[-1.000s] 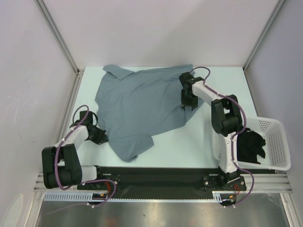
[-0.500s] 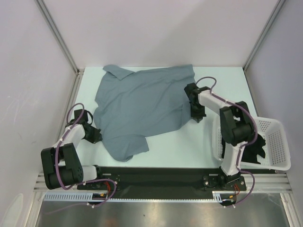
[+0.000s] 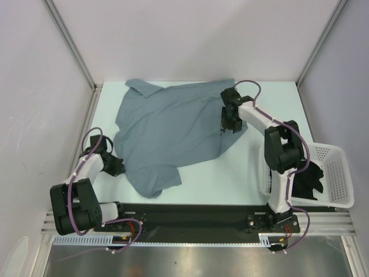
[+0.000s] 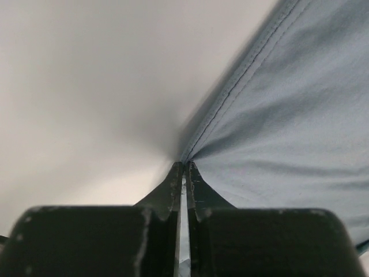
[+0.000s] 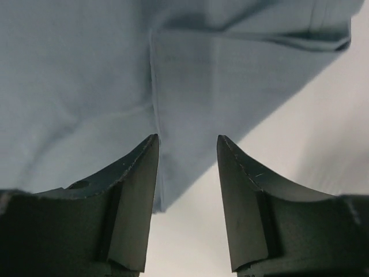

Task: Fold and stack the t-shirts
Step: Flatten the tshirt out

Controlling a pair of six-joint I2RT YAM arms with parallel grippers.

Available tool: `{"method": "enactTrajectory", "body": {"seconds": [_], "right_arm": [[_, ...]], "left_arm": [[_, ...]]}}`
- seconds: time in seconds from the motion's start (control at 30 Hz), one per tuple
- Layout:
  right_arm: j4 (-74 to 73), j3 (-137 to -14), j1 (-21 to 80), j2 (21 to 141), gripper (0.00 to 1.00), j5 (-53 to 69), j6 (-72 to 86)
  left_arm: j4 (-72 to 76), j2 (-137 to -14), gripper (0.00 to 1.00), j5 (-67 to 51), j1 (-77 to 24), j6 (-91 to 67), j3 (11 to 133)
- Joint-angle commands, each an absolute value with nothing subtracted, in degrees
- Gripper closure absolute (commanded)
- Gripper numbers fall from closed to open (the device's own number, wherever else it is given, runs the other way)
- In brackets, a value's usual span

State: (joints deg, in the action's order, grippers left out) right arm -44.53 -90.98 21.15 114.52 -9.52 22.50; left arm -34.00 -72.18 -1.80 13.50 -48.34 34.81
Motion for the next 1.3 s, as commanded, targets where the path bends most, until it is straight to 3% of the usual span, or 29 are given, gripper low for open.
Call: {"method": "enactTrajectory", "body": {"seconds": [0.0, 0.03, 0.1, 0.13, 0.23, 0.67, 1.0, 1.2, 1.27], "right_arm": [[-41.8, -96.7, 20.0, 117.2, 0.50, -8.9, 25.0], [-41.6, -99.1, 19.8, 119.2, 0.51, -8.6, 25.9], [-42.6, -102.6, 19.4, 122.2, 0.54, -7.3, 28.9], [-45.2, -104.2, 19.3, 123.4, 0.58, -7.6, 29.7], [-47.0, -108.4, 19.9, 127.3, 0.63, -9.4, 31.7], [-52.6, -117.0, 20.7, 133.9, 0.60, -15.1, 31.7], [-54.1, -117.4, 20.7, 134.4, 0.71, -16.3, 31.2], [-55.8, -118.2, 20.7, 134.1, 0.95, -17.0, 30.9], [-56.6, -118.0, 21.0, 133.0, 0.97, -19.3, 29.9]], "left_arm": [[-35.7, -69.9, 0.93, -2.8, 14.2, -46.3, 34.8], [-36.6, -69.3, 0.82, -1.8, 14.2, -46.0, 35.0], [-37.3, -66.0, 0.70, -0.2, 14.2, -45.8, 35.2], [-38.0, -64.6, 0.56, -0.2, 14.2, -45.8, 35.2], [-38.6, -61.8, 0.44, 3.3, 14.2, -45.3, 35.5], [-37.4, -63.1, 0.49, 1.8, 14.1, -42.4, 36.7], [-36.9, -62.8, 0.49, 1.6, 14.2, -41.7, 37.0], [-37.2, -63.2, 0.49, 2.1, 14.1, -40.6, 38.1], [-37.1, -63.0, 0.49, 2.3, 14.2, -40.3, 38.1]]}}
